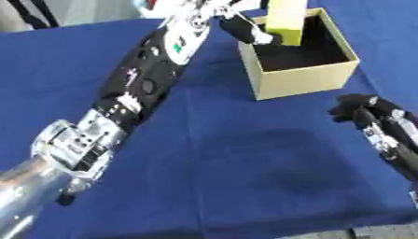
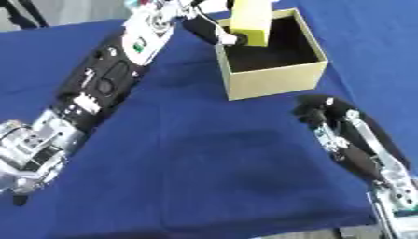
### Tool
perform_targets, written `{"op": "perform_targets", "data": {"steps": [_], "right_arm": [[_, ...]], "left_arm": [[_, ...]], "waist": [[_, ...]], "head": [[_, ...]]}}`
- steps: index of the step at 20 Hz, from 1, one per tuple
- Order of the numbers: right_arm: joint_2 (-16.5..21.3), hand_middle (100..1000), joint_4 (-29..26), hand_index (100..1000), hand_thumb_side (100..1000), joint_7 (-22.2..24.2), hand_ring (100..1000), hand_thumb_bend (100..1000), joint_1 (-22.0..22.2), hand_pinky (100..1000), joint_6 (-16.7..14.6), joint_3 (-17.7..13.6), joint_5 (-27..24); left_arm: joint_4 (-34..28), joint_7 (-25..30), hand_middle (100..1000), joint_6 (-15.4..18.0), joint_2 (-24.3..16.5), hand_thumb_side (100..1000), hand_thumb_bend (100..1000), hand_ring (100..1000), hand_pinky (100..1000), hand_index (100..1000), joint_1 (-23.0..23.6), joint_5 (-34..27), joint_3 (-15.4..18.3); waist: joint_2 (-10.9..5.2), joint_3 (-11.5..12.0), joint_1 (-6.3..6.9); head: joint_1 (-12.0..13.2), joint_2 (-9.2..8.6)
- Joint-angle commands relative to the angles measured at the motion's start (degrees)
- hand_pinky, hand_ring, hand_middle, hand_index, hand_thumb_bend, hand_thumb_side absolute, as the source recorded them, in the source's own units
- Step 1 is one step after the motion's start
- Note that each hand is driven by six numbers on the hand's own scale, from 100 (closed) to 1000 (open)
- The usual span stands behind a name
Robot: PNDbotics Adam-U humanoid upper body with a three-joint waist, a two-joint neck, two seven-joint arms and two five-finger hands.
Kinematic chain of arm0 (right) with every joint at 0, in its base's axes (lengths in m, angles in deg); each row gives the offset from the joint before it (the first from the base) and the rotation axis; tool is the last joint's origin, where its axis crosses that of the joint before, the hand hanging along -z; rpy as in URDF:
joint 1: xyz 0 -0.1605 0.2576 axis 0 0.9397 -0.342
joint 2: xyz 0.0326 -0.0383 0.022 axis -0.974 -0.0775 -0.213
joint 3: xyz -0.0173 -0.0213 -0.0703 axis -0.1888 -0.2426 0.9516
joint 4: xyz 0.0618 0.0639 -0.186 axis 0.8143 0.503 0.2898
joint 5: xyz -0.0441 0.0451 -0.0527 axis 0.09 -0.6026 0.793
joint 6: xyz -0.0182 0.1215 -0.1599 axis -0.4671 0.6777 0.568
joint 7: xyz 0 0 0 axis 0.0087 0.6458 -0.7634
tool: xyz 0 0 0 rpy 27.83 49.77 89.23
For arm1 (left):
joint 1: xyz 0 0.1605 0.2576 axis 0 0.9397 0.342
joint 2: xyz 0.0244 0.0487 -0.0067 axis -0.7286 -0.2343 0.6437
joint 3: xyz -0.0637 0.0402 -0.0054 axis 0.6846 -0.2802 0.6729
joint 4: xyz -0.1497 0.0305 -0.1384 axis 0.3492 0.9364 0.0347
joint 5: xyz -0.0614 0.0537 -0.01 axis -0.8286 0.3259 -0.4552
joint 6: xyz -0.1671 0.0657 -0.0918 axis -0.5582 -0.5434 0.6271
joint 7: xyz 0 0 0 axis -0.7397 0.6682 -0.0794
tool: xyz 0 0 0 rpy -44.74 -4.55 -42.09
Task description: Pick up objects on the table and place them in the box.
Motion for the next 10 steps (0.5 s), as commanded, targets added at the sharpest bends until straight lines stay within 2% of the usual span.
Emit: {"op": "perform_targets", "data": {"steps": [1, 6, 7, 8, 10], "right_arm": [[-0.3, 636, -0.5, 813, 740, 0.9, 746, 100, -1.0, 723, -0.1, 0.6, -0.3], [-0.3, 635, -0.5, 813, 744, 1.0, 745, 100, -1.0, 723, -0.1, 0.6, -0.3], [-0.2, 635, -0.5, 813, 744, 1.0, 745, 100, -1.0, 723, 0.0, 0.6, -0.3], [-0.2, 635, -0.5, 813, 745, 1.0, 745, 100, -0.9, 723, 0.0, 0.5, -0.3], [-0.1, 635, -0.4, 813, 745, 0.9, 745, 100, -0.7, 723, 0.0, 0.4, -0.2]], "left_arm": [[1.2, -1.5, 395, 0.4, -0.3, 224, 607, 598, 821, 610, -1.6, 3.0, 1.2], [2.7, -1.9, 509, -0.4, -0.2, 274, 628, 627, 829, 705, -1.3, 6.6, 1.8], [2.9, -1.8, 509, -0.5, -0.3, 274, 628, 627, 829, 705, -1.3, 7.0, 1.9], [3.1, -1.7, 605, -0.6, -0.3, 307, 659, 666, 844, 770, -1.2, 7.3, 2.0], [3.3, -1.3, 742, -0.5, -0.5, 379, 714, 732, 877, 854, -0.9, 7.6, 2.1]], "waist": [[-0.57, -0.6, -0.13], [-0.12, -1.2, 0.5], [-0.12, -1.2, 0.54], [-0.15, -1.2, 0.54], [-0.27, -1.0, 0.5]], "head": [[0.4, -0.99], [0.3, -0.91], [0.3, -0.85], [0.3, -0.77], [0.3, -0.57]]}}
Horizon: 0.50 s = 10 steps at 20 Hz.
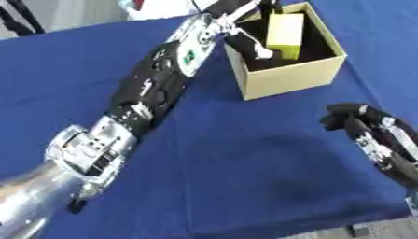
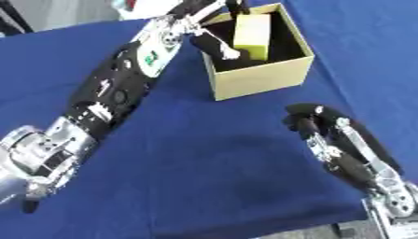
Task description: Pick up objects on the table and place them in the box.
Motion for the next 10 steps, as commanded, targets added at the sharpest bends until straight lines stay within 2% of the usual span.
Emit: {"op": "perform_targets", "data": {"steps": [1, 5, 9, 10], "right_arm": [[0.1, 635, -0.5, 813, 745, 0.0, 745, 100, -0.5, 723, -0.1, -0.2, -0.2], [0.1, 635, -0.5, 813, 743, -0.1, 745, 100, -0.2, 723, -0.1, -0.3, -0.2], [0.2, 633, -0.4, 813, 737, -0.4, 744, 100, 0.3, 723, -0.1, -0.7, -0.2], [0.4, 633, -0.4, 813, 733, -0.6, 744, 100, 0.5, 723, 0.0, -1.0, -0.2]], "left_arm": [[-0.4, 0.7, 767, 0.0, -0.9, 397, 727, 747, 887, 866, -0.8, 0.8, 0.7], [-1.0, 1.6, 821, 0.3, -1.2, 455, 770, 779, 917, 893, -0.3, 0.3, 0.7], [-4.5, 1.4, 743, 0.0, -2.1, 453, 697, 724, 907, 839, 0.7, -4.5, 0.7], [-6.4, 1.4, 710, -0.1, -2.6, 459, 626, 707, 908, 821, 1.3, -7.0, 0.5]], "waist": [[-1.07, 0.1, -0.5], [-1.43, 0.7, -0.72], [-2.13, 2.0, -1.21], [-2.41, 2.7, -1.39]], "head": [[0.1, -0.02], [0.0, 0.24], [-0.3, 0.8], [-0.6, 0.99]]}}
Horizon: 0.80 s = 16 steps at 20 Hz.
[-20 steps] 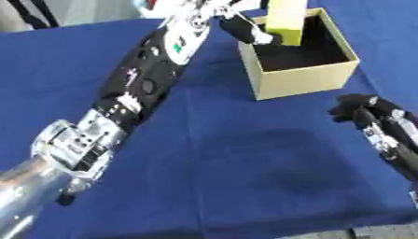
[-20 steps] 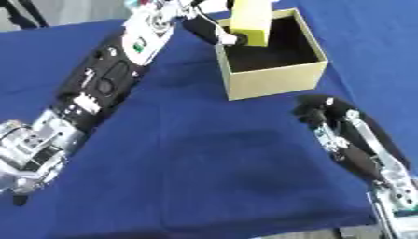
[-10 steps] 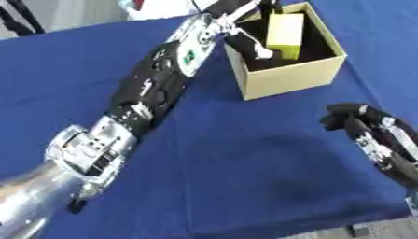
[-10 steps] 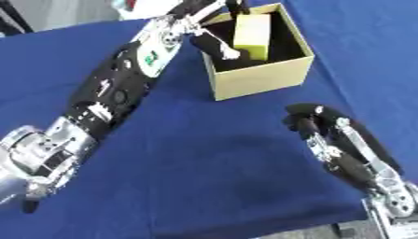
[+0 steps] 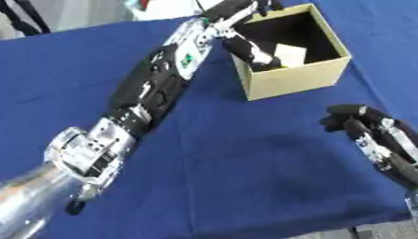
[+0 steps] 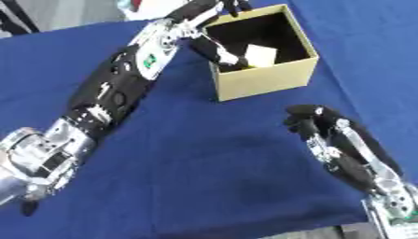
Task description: Pick up objects on the table and place them in the box.
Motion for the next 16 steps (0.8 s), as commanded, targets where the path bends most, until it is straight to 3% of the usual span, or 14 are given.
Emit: {"op": "perform_targets", "data": {"steps": [1, 6, 7, 8, 11, 16], "right_arm": [[0.6, 633, -0.6, 813, 732, -0.8, 744, 100, 0.0, 723, 0.0, -1.2, -0.1], [1.6, 636, -0.8, 814, 701, -2.8, 745, 100, 1.1, 723, -0.1, -3.3, 0.2], [1.9, 637, -0.9, 815, 762, -3.3, 745, 100, 1.3, 723, -0.1, -3.8, 0.2], [2.2, 637, -0.9, 815, 692, -3.8, 745, 100, 1.5, 723, 0.0, -4.3, 0.3], [3.0, 638, -1.1, 816, 681, -5.3, 746, 100, 2.0, 724, 0.1, -5.6, 0.4], [3.7, 640, -1.5, 822, 675, -7.3, 747, 100, 3.0, 724, 0.3, -7.3, 0.5]], "left_arm": [[-6.3, 0.2, 703, -0.4, -3.1, 463, 605, 704, 909, 816, 0.4, -7.2, 0.0], [-21.3, 1.0, 677, -3.2, -8.9, 435, 527, 682, 914, 793, 6.9, -24.4, -0.1], [-24.7, 0.9, 674, -4.4, -10.4, 433, 523, 674, 917, 791, 8.9, -27.7, 0.5], [-28.0, 0.6, 666, -5.8, -11.6, 431, 506, 671, 920, 787, 11.1, -30.4, 1.2], [-36.9, 0.5, 663, -7.8, -14.2, 437, 472, 669, 930, 784, 18.1, -40.8, 3.2], [-46.1, 0.4, 657, -9.3, -15.0, 478, 429, 655, 940, 781, 30.2, -48.7, 8.0]], "waist": [[-1.69, 1.2, -0.99], [-3.29, 5.4, -1.97], [-3.6, 6.2, -2.14], [-3.92, 7.1, -2.31], [-4.64, 9.3, -2.65], [-5.16, 12.3, -3.19]], "head": [[-0.7, 0.9], [-2.1, 1.69], [-2.4, 1.71], [-2.8, 1.73], [-3.8, 1.74], [-5.0, 1.74]]}}
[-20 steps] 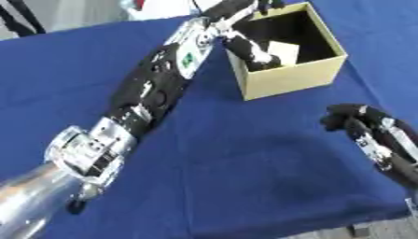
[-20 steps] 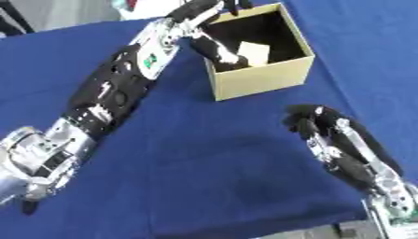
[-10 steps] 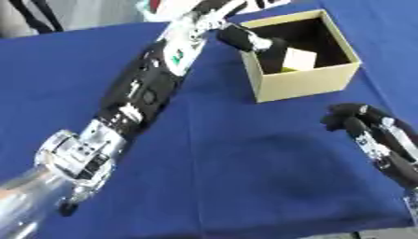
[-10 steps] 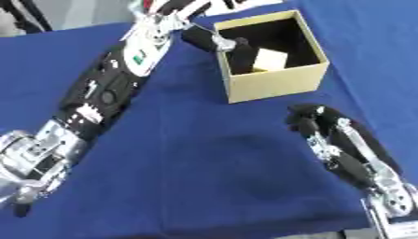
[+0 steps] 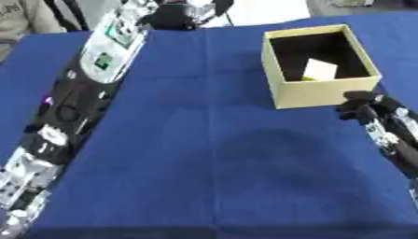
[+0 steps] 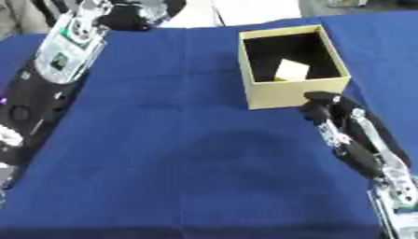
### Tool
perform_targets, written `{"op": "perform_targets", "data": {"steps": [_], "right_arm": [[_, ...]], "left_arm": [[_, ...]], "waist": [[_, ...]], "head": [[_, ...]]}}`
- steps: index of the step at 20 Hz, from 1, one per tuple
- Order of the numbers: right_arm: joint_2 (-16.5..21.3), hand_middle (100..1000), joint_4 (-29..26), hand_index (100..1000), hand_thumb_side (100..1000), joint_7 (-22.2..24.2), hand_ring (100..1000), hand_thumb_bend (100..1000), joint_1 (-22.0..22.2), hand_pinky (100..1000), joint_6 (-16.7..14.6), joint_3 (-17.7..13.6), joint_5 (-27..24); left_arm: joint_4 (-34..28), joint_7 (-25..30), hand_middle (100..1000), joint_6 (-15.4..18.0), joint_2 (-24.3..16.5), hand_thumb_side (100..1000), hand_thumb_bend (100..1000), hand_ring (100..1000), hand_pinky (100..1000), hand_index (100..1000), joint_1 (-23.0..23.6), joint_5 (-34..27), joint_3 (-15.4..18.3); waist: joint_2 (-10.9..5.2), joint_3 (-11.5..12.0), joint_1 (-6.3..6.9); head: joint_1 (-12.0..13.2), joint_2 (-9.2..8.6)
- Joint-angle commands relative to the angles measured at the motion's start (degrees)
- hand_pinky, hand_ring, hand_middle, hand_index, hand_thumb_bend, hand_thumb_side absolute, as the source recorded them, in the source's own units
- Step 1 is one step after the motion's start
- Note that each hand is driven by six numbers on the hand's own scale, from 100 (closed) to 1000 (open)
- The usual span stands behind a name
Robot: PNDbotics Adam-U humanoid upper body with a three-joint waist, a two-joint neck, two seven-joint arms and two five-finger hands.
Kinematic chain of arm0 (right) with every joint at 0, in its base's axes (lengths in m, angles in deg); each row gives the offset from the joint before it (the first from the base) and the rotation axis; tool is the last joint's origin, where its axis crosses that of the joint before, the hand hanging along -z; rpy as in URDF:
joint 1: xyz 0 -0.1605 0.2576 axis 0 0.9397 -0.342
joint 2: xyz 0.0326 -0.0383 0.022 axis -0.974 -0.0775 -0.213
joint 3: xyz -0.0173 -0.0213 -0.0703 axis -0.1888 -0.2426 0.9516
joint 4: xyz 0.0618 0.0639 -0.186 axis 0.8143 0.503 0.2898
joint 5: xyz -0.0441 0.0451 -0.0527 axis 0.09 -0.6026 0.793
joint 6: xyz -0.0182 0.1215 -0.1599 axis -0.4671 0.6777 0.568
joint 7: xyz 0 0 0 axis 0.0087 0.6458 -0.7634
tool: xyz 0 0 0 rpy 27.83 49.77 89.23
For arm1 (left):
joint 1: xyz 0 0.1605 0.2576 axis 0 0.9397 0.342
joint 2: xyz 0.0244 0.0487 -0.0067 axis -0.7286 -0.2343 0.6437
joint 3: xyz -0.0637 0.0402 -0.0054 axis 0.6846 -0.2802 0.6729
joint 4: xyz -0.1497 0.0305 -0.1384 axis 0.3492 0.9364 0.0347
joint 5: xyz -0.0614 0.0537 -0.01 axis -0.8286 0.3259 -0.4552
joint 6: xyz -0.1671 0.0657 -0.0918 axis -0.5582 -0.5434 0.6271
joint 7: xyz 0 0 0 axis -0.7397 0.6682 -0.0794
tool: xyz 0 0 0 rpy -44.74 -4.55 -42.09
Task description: Pick up objects on the table and place them in the box.
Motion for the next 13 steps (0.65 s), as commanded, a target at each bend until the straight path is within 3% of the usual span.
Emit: {"op": "perform_targets", "data": {"steps": [1, 7, 13], "right_arm": [[1.2, 640, -1.5, 822, 674, -1.5, 747, 100, -0.2, 723, 0.1, -1.5, 0.3], [0.7, 639, -2.1, 823, 674, -3.3, 746, 100, 0.0, 723, 0.5, -3.0, 0.1], [0.4, 638, -2.3, 823, 679, -4.3, 746, 100, 0.0, 722, 0.6, -3.7, 0.1]], "left_arm": [[-5.6, -0.4, 655, -1.1, -1.2, 492, 419, 653, 945, 781, 4.4, -3.3, 3.7], [-8.2, -2.5, 645, -3.7, 3.7, 557, 395, 639, 965, 780, 14.0, -2.5, 8.8], [-8.8, -1.9, 641, -4.9, 7.1, 592, 379, 633, 973, 780, 17.5, -1.5, 10.5]], "waist": [[-0.99, 0.7, -0.45], [-0.22, 2.0, -1.37], [0.63, 2.3, -2.01]], "head": [[-0.9, 0.29], [-1.6, 0.29], [-1.9, 0.29]]}}
